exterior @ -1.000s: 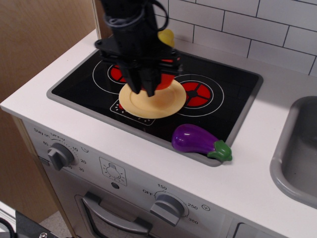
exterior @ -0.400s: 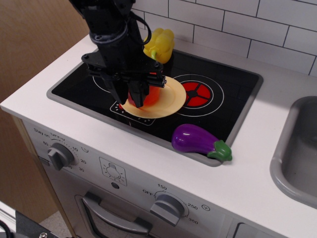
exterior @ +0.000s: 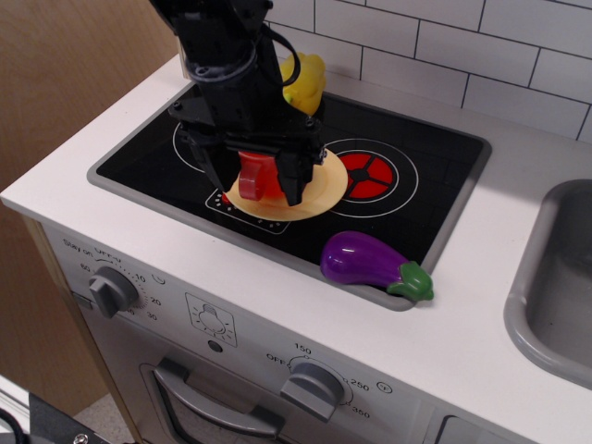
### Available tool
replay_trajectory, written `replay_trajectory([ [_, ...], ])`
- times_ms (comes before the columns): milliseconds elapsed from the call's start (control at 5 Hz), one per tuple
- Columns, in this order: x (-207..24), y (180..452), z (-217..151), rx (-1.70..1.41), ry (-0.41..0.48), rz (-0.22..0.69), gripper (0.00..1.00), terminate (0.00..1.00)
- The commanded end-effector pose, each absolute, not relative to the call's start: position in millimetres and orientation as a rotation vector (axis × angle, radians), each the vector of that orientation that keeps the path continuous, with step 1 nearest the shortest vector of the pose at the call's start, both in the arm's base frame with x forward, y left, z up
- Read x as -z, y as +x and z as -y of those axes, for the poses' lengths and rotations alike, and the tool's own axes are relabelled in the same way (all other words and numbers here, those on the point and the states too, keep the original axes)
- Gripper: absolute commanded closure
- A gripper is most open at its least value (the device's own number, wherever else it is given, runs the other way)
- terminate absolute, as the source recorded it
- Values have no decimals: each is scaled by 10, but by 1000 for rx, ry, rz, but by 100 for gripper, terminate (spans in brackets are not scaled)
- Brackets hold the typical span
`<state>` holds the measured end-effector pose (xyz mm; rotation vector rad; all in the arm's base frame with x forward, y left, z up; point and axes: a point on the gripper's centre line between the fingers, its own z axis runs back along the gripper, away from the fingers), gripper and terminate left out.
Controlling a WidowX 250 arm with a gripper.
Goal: Put cup on plate
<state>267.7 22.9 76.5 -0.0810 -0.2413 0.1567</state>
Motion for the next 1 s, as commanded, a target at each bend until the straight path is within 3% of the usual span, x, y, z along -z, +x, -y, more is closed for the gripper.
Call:
replay_trajectory([
  [0, -1201, 2794, -256, -218, -106, 359, 0, 0],
  [200, -1381, 2855, -294, -264, -104, 393, 0, 0],
  [600, -1381, 2855, -294, -264, -104, 393, 0, 0],
  [800, -1381, 2855, -294, -264, -104, 393, 0, 100],
])
